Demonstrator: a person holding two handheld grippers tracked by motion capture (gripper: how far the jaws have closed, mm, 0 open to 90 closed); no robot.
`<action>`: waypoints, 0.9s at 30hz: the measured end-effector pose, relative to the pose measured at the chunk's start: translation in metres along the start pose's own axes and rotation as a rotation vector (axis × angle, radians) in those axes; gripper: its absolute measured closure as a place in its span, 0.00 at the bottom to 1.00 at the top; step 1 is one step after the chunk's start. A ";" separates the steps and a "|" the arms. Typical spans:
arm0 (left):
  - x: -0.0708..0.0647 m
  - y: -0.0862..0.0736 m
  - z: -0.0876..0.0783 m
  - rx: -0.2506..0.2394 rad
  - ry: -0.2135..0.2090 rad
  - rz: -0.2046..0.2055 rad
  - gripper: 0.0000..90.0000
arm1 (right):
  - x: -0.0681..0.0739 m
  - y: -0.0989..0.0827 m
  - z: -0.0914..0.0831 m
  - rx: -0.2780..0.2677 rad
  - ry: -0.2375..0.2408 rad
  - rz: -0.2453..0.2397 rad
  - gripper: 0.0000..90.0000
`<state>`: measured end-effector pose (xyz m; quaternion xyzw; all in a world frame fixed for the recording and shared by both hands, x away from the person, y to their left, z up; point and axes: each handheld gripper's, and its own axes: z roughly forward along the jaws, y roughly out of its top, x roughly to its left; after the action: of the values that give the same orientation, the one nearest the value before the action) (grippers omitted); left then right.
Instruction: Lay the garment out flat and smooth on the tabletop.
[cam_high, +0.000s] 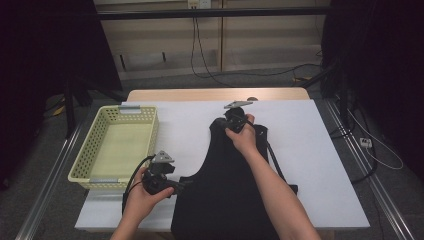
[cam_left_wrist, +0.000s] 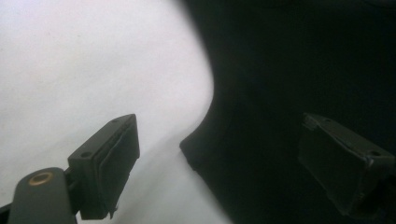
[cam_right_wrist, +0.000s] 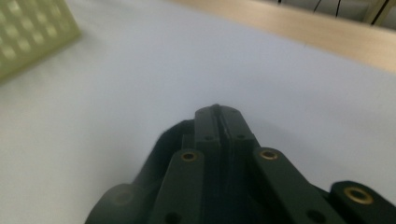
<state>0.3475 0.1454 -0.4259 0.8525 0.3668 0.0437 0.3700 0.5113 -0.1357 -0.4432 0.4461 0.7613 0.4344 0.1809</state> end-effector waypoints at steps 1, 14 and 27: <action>0.000 0.000 0.000 0.001 0.001 0.000 0.15 | -0.002 0.002 -0.001 -0.011 -0.015 0.009 0.75; 0.000 -0.002 0.001 0.012 0.006 0.003 0.15 | -0.009 -0.015 -0.019 0.136 -0.046 -0.087 0.67; 0.000 -0.002 0.000 0.015 0.009 0.003 0.15 | -0.038 -0.040 -0.038 0.194 -0.062 -0.046 0.70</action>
<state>0.3465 0.1465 -0.4278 0.8555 0.3675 0.0453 0.3619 0.4852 -0.1957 -0.4593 0.4573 0.8037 0.3405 0.1702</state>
